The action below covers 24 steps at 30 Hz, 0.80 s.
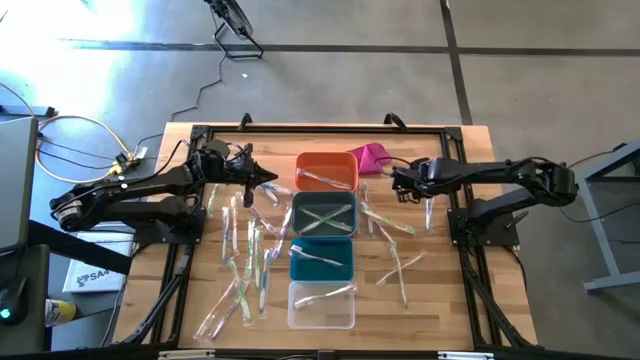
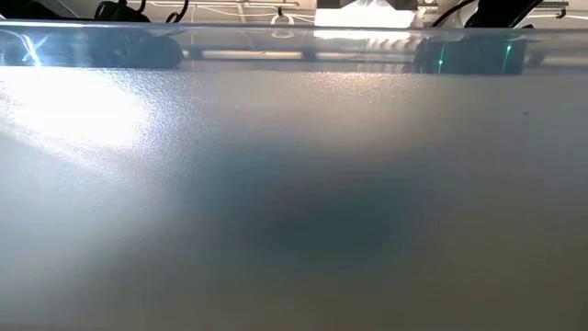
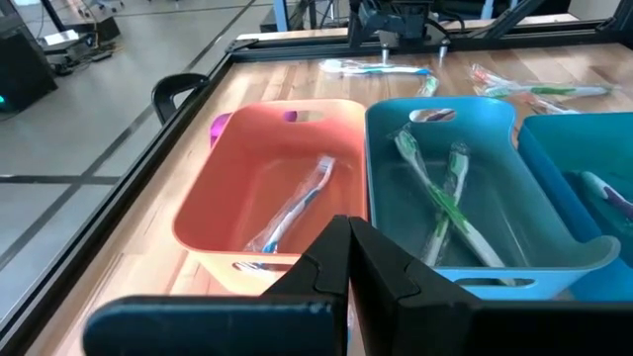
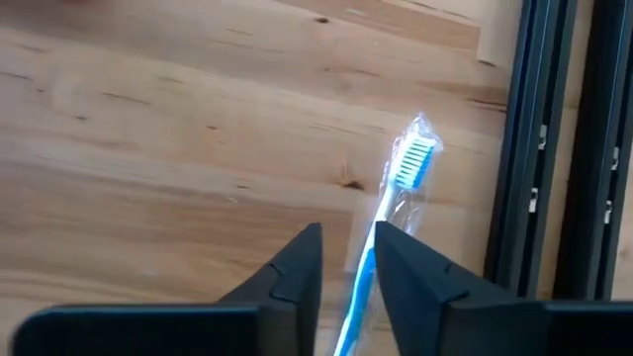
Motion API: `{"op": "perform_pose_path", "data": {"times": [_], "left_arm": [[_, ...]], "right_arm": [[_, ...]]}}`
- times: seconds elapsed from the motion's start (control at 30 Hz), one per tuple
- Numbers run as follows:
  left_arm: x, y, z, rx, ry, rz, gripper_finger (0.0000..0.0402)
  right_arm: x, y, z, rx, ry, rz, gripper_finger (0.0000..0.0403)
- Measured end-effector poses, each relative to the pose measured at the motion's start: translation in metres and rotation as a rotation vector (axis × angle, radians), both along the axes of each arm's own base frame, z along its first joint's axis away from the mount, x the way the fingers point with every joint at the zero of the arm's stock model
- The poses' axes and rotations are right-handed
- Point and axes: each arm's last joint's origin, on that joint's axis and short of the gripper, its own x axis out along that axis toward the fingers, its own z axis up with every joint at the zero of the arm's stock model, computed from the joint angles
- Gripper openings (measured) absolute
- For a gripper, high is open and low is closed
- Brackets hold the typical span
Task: Pick & Place Toothbrushes
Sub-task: Put the blue toothbrush into the orange bin
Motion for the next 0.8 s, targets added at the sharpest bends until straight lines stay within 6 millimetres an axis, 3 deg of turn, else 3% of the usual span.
{"op": "perform_pose_path", "data": {"times": [0.23, 0.8], "left_arm": [[0.000, 0.000, 0.000, -0.002, 0.004, 0.000, 0.0001], [-0.001, -0.001, -0.003, -0.013, 0.023, -0.003, 0.0001]], "right_arm": [[-0.004, -0.010, 0.000, 0.018, -0.024, -0.110, 0.0132], [-0.028, -0.031, -0.015, 0.049, 0.030, -0.239, 0.0125]]}}
